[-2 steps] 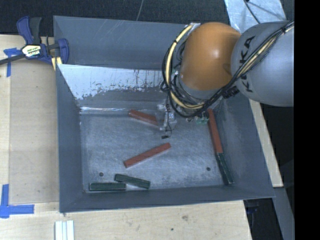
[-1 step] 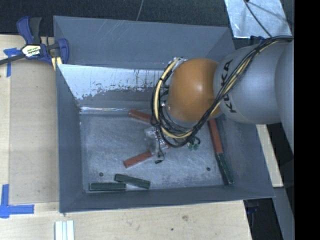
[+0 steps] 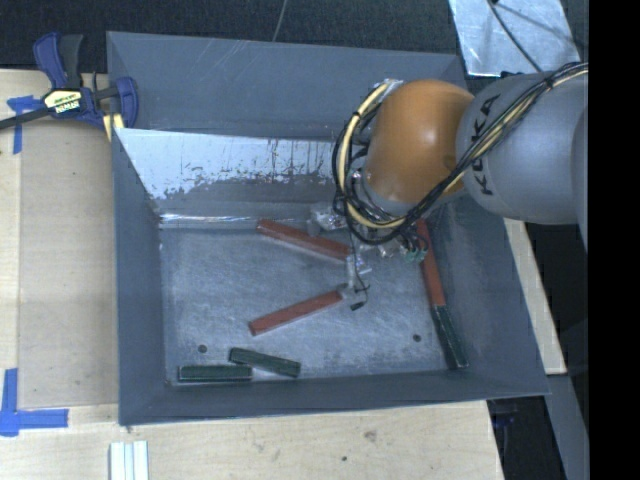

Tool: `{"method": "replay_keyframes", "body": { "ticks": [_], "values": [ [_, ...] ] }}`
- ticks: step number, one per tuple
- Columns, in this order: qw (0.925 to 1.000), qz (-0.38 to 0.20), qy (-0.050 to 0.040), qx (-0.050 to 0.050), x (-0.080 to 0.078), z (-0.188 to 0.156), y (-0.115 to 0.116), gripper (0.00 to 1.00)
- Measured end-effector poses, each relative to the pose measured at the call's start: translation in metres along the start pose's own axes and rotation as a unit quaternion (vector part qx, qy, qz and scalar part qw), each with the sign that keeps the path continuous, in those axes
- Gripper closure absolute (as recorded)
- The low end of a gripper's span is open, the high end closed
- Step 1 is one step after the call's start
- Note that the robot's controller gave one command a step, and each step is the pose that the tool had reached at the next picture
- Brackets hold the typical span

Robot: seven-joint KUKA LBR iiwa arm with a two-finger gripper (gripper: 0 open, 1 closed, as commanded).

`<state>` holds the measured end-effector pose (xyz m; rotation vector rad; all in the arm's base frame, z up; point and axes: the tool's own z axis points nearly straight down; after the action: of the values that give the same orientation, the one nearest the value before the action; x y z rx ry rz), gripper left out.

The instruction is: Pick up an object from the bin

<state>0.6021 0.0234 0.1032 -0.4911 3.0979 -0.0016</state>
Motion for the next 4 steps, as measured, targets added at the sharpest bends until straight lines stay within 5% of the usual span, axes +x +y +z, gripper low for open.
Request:
{"method": "replay_keyframes", "body": {
  "ticks": [2,3,4],
  "values": [
    [0.9994,0.034,-0.0012,0.0,-0.01,0.011,-0.001,0.0],
    [0.9993,0.038,-0.0017,0.0,-0.022,0.032,-0.009,1.0],
    [0.9993,0.039,-0.0017,-0.001,-0.022,0.032,-0.009,1.0]
  ]
}}
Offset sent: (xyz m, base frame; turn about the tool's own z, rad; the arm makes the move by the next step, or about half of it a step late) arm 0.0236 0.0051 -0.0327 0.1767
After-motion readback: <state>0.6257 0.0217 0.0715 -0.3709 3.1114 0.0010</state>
